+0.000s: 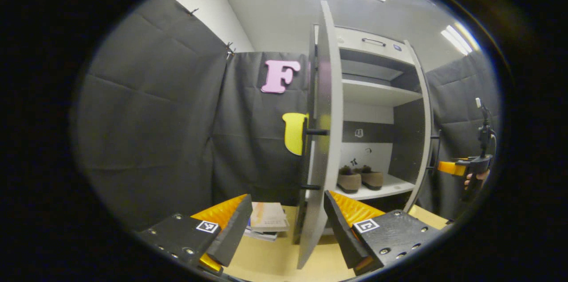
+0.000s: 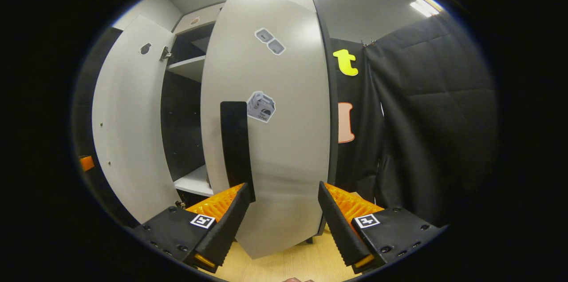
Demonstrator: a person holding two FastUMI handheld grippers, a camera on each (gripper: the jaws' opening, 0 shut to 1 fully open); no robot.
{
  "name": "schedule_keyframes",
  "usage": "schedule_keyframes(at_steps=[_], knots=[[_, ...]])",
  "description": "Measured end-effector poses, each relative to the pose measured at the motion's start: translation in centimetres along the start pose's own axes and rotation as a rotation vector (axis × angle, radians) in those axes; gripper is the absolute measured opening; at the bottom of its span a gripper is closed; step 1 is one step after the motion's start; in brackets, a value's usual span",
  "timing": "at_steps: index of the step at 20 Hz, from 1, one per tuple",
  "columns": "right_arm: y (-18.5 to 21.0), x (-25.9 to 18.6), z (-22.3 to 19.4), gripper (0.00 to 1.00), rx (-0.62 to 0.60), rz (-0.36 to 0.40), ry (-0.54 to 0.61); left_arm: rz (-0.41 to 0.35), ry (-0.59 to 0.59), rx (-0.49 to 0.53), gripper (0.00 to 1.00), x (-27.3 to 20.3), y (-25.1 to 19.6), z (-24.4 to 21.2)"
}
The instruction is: Grab one shoe with the right hand and put it into the shoe cabinet, grab the other shoe with the left hand and put it into the shoe cabinet; then close the right door with the right hand and the left door with the left hand.
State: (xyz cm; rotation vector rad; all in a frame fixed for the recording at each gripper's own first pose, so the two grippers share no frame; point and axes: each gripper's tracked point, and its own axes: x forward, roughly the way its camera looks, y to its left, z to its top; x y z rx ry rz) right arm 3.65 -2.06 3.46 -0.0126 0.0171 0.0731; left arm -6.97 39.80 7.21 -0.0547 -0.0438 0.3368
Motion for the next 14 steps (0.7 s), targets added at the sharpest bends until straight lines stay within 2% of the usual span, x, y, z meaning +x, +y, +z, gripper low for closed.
schedule_keyframes(at_steps=[1,3,4,5,6,8,10,11,12,14], knots=[[0.0,0.0,-0.1,0.98,-0.001,-0.002,0.005,0.026,-0.006,0.002,0.94,0.5,1.6,0.4],[0.0,0.0,0.0,0.98,-0.001,0.000,0.008,0.030,-0.002,-0.010,0.93,2.0,3.7,0.5],[0.1,-0.1,0.2,0.98,-0.003,0.003,0.007,0.037,-0.001,-0.011,0.89,2.9,4.7,0.6],[0.2,-0.2,0.5,0.96,-0.009,0.004,0.003,0.041,-0.005,-0.004,0.98,3.8,5.6,0.9],[0.1,-0.2,0.7,0.98,-0.017,0.002,-0.003,0.032,-0.012,-0.002,0.93,4.7,6.0,1.3],[-0.1,-0.3,1.1,0.98,-0.028,-0.001,-0.008,-0.004,-0.027,-0.030,0.98,6.3,6.3,2.2],[-0.2,-0.6,1.2,0.98,-0.027,-0.003,-0.011,-0.049,-0.033,-0.065,0.91,8.3,6.3,2.8],[-0.3,-0.7,1.2,0.98,-0.025,-0.008,-0.012,-0.069,-0.036,-0.074,0.93,9.1,6.3,3.2],[-0.5,-0.8,1.2,0.98,-0.021,-0.012,-0.013,-0.099,-0.038,-0.084,0.89,10.1,6.0,3.4],[-0.9,-0.9,0.9,0.98,-0.012,-0.022,-0.008,-0.151,-0.039,-0.116,0.99,12.0,5.0,3.6]])
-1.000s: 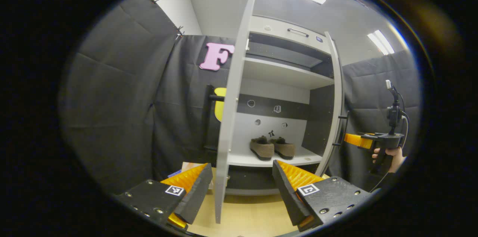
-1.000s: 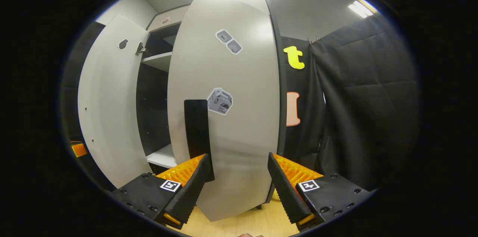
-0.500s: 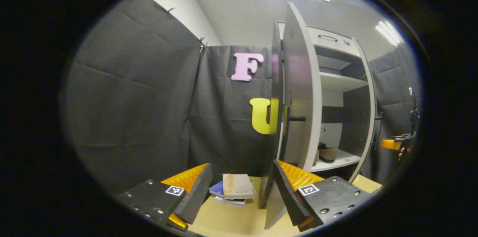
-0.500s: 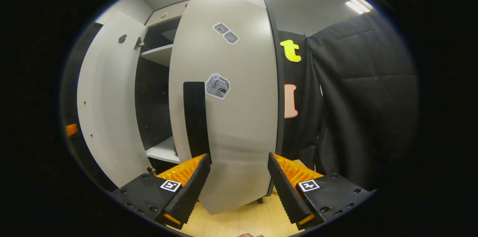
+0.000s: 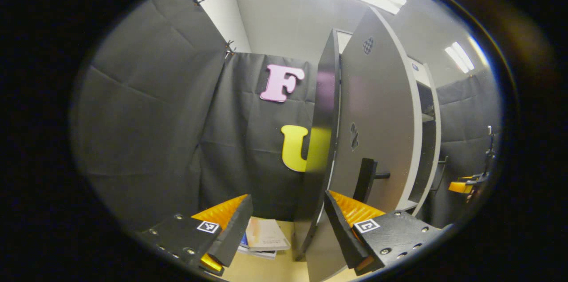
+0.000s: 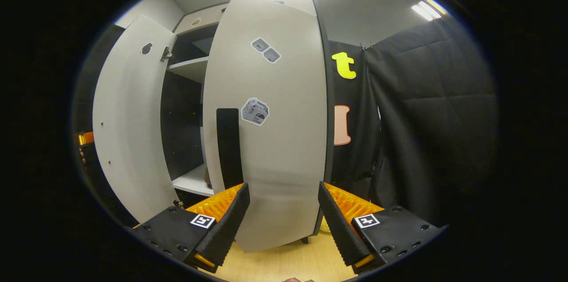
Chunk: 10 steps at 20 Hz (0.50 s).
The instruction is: Grab one shoe with the right hand and put it into the shoe cabinet, grab the other shoe with the left hand and put it into the shoe cabinet; then close the right door with the right hand and the left door with the left hand.
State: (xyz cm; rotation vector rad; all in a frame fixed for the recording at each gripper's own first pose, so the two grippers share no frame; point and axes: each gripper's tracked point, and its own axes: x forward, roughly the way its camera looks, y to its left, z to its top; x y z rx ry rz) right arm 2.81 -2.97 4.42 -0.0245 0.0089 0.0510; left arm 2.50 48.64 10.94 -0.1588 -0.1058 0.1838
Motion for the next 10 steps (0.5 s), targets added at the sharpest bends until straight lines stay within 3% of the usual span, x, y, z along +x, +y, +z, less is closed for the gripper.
schedule_keyframes(at_steps=[2,4,5,6,7,8,9,10], knots=[[-0.4,-0.3,-0.3,0.98,0.009,-0.012,0.007,-0.029,0.000,-0.017,0.94,1.7,-0.6,0.0],[-1.0,-0.7,-0.5,0.98,0.019,-0.028,0.009,-0.047,-0.003,-0.002,0.98,2.8,-1.3,0.3],[-1.4,-0.7,-0.8,0.98,0.025,-0.037,0.014,-0.047,-0.002,0.013,0.89,3.2,-1.3,0.6],[-1.8,-0.8,-1.0,0.98,0.032,-0.046,0.020,-0.050,0.002,0.018,0.93,3.3,-1.4,0.8],[-2.1,-0.8,-1.3,0.96,0.039,-0.054,0.024,-0.052,0.002,0.027,0.89,3.3,-1.6,0.9],[-2.4,-0.8,-1.4,0.98,0.046,-0.060,0.028,-0.053,0.008,0.052,0.98,3.4,-1.9,1.3],[-2.5,-0.8,-1.7,0.98,0.053,-0.066,0.032,-0.053,0.011,0.088,0.93,3.3,-2.6,1.6],[-2.7,-0.8,-1.8,0.98,0.059,-0.071,0.034,-0.055,0.013,0.126,0.97,3.2,-3.2,1.9]])
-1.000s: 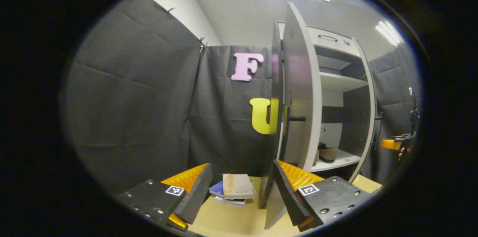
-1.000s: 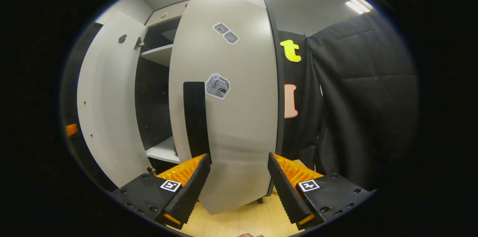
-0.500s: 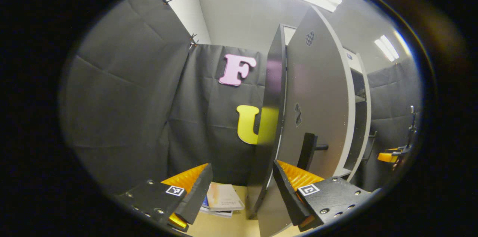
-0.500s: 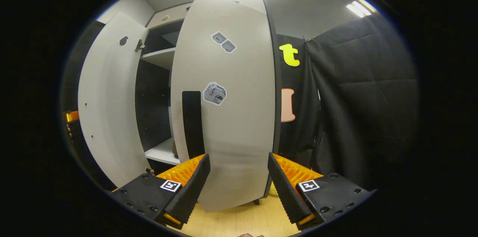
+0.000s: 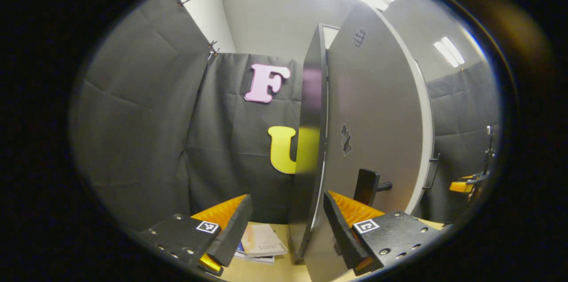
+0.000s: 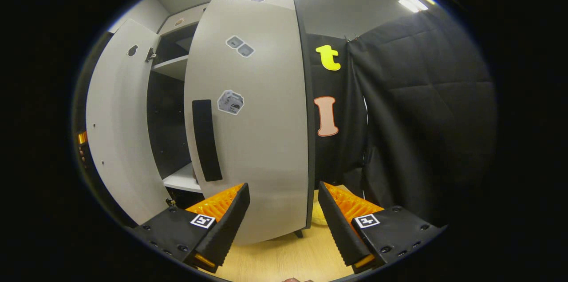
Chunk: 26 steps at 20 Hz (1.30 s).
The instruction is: Grab one shoe with the right hand and put it into the shoe cabinet, grab the other shoe with the left hand and put it into the shoe cabinet; then close the right door with the right hand and the left door with the left hand.
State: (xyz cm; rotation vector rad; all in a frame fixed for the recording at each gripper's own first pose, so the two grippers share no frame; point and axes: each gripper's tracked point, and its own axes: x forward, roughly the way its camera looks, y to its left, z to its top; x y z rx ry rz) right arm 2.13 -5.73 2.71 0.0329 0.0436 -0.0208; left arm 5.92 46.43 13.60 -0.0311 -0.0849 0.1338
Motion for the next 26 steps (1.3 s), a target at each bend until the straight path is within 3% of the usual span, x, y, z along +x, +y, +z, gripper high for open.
schedule_keyframes(at_steps=[1,4,5,7,9,12,13,14,18,23,24,26], knots=[[-0.1,0.1,-0.2,0.98,0.008,-0.003,0.002,-0.002,0.005,0.032,0.93,-0.1,-0.6,0.3],[0.0,0.3,-0.3,0.96,0.031,0.001,0.005,-0.042,0.016,0.031,0.98,0.2,-2.7,0.1],[0.1,0.4,-0.4,0.96,0.036,0.006,0.004,-0.060,0.020,0.015,0.88,1.0,-3.5,-0.1],[0.3,0.3,-0.3,0.92,0.036,0.009,0.000,-0.077,0.022,0.002,0.93,1.6,-5.4,-0.3],[0.0,0.3,-0.3,0.96,0.033,0.005,-0.005,-0.070,0.028,0.008,0.98,1.9,-7.1,-0.4],[-0.4,0.3,-0.4,0.96,0.034,0.000,-0.003,-0.044,0.043,-0.004,0.93,1.9,-8.9,-0.8],[-0.5,0.4,-0.5,0.96,0.034,0.000,-0.001,-0.037,0.044,-0.010,0.97,2.0,-9.6,-1.0],[-0.8,0.5,-0.6,0.92,0.034,-0.002,0.001,-0.034,0.043,-0.017,0.97,2.1,-10.0,-1.0],[-1.6,0.7,-0.7,0.96,0.035,0.008,0.010,-0.032,0.053,-0.055,0.97,3.2,-12.5,-1.7],[-3.7,1.5,-0.7,0.92,0.014,0.026,0.028,-0.060,0.029,-0.115,0.98,6.1,-19.1,-1.8],[-4.3,1.6,-0.5,0.92,0.018,0.029,0.033,-0.071,0.025,-0.125,0.88,6.7,-20.6,-1.6],[-5.5,2.0,0.2,0.96,0.025,0.034,0.036,-0.049,0.025,-0.113,0.93,7.4,-22.7,-1.4]])
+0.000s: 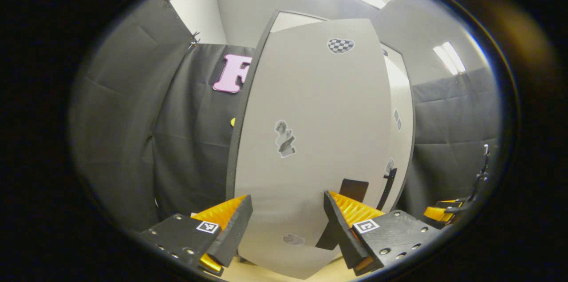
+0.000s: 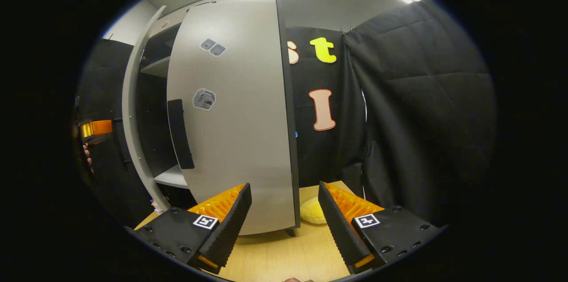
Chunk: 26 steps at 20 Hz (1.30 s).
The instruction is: Grab one shoe with the right hand and put it into the shoe cabinet, grab the other shoe with the left hand and put it into the shoe cabinet; then close the right door with the right hand and the left door with the left hand.
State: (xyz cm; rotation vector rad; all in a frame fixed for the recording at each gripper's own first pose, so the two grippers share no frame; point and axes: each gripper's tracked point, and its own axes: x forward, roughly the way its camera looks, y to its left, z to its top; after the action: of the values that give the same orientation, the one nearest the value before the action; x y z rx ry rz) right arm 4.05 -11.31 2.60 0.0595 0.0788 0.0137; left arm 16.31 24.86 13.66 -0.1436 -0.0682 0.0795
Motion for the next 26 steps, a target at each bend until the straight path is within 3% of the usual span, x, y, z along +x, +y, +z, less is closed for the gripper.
schedule_keyframes(at_steps=[1,4,5,6,10,11,17,20,21,22,25,26], knots=[[-0.6,0.1,0.6,0.96,0.001,0.002,-0.001,0.016,0.007,0.009,0.97,-0.1,-0.7,0.1],[-2.3,0.7,2.0,0.92,-0.004,0.016,-0.012,0.069,-0.003,0.026,0.97,-1.6,-2.3,0.9],[-2.8,0.8,2.2,0.92,-0.004,0.024,-0.014,0.093,-0.006,0.041,0.89,-2.8,-2.6,1.0],[-3.2,1.0,2.4,0.96,-0.004,0.034,-0.015,0.113,-0.011,0.059,0.97,-3.9,-3.0,1.2],[-4.1,1.7,3.5,0.92,-0.020,0.053,-0.052,0.129,-0.070,0.061,0.98,-7.8,-4.9,1.9],[-4.1,1.8,3.5,0.95,-0.022,0.056,-0.065,0.128,-0.089,0.048,0.98,-8.8,-5.0,2.1],[-1.0,1.1,4.7,0.95,-0.011,0.087,-0.112,0.143,-0.109,0.121,0.97,-11.4,-5.1,2.5],[0.8,0.3,4.3,0.96,-0.027,0.094,-0.116,0.131,-0.103,0.101,0.98,-11.5,-4.8,1.4],[1.3,0.1,4.4,0.96,-0.037,0.092,-0.124,0.124,-0.104,0.088,0.93,-11.5,-4.7,0.9],[1.6,-0.2,4.3,0.96,-0.046,0.086,-0.130,0.120,-0.108,0.079,0.98,-11.6,-4.4,0.8],[2.7,-0.8,3.6,0.96,-0.058,0.081,-0.130,0.126,-0.114,0.087,0.98,-12.0,-2.9,0.0],[3.0,-1.0,3.3,0.92,-0.058,0.076,-0.130,0.135,-0.113,0.086,0.98,-12.1,-2.3,-0.2]])
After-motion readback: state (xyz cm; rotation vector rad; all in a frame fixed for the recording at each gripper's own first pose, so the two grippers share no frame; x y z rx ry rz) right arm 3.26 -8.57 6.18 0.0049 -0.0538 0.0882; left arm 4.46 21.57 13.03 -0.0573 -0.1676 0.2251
